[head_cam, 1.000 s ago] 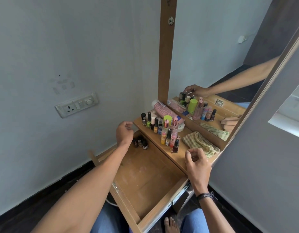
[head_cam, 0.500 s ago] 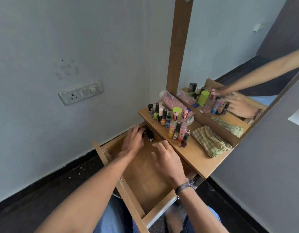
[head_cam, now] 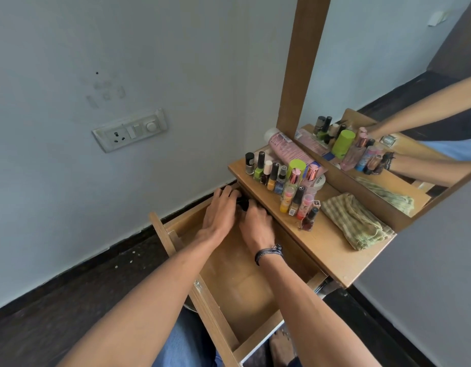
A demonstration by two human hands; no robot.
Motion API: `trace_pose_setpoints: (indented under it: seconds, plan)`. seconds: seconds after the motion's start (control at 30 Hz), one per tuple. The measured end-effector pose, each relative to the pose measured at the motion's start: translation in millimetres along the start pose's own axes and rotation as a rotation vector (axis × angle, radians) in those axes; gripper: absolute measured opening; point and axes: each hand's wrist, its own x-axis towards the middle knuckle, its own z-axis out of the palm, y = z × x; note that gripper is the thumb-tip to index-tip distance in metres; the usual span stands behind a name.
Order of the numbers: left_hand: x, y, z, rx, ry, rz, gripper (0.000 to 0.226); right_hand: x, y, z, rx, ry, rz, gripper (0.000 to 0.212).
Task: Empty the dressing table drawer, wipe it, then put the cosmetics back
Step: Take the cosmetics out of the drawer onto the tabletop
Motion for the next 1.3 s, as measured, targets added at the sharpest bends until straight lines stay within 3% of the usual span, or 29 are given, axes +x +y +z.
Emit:
trace_pose_setpoints:
  seconds: [0.4,0.67,0.9,1.03,1.13,1.3]
  plan:
    - [4.9,0.1,-11.2,0.020,-0.064,0.070,0.037,6.8,-0.9,3.3,-0.101,0.000,-0.017,0.023]
    - [10.9,4.6,-9.9,0.045,-0.110,0.074,0.026,-49.8,8.4,-13.8,-0.077,0.097,-0.054,0.017]
    - [14.8,6.9,-5.9,0.071,-0.135,0.069,0.027,-107.5,32.8,-73.0,0.202,0.259,0.021,0.016]
    - [14.3,7.0,-4.1,0.096,-0.127,0.060,0.037,-119.0,58.0,-113.1,0.366,0.446,0.120,0.016]
    - [13.7,7.7,-3.5,0.138,-0.146,0.064,0.035,-114.5,73.7,-130.6,0.356,0.548,0.161,0.013]
    - [10.2,14.8,-5.5,0.177,-0.170,0.058,0.038,-93.4,88.0,-127.7,0.287,0.558,0.090,0.017]
